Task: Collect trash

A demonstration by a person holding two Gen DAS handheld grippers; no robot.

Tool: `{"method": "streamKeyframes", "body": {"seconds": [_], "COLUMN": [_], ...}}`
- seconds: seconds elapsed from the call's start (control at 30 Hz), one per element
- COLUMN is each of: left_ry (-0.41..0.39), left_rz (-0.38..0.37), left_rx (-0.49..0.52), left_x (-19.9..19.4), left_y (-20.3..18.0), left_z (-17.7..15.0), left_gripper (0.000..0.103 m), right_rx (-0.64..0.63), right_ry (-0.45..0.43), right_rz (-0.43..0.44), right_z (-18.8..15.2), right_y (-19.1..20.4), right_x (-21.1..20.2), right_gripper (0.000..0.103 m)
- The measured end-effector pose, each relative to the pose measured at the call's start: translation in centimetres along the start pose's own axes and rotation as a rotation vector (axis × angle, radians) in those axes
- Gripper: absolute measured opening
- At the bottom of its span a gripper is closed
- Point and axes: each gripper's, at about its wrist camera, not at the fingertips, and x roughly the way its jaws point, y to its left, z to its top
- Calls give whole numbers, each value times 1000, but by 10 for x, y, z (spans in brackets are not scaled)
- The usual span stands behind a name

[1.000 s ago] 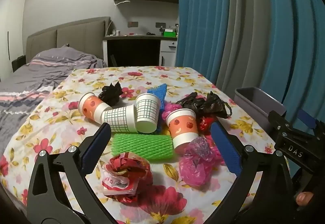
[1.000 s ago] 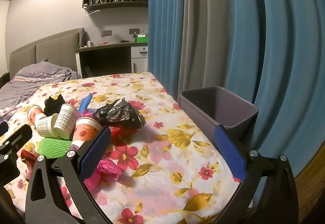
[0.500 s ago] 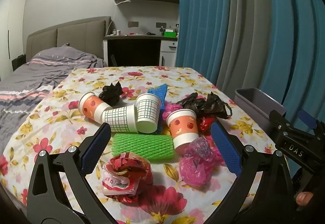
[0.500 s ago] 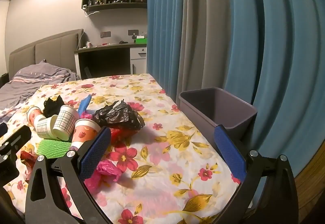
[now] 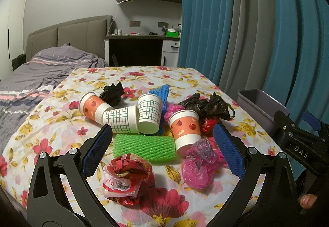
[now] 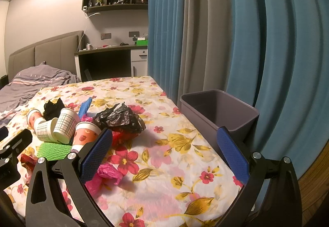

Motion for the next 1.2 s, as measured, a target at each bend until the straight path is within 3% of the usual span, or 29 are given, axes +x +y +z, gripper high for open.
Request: {"method": "streamKeyframes", "body": {"seconds": [1.2], "left_ry": [-2], "left_rz": [-5], "left_rx": [0], "left_x": [6], "left_y": [-10], "left_z": [-1], "left_gripper": [97], "right_rx": [11], "right_ry": [-19], "right_rz": [-8], "right_z": [-2], "right_y": [-3], "right_x": [-2], "right_gripper": [98]}}
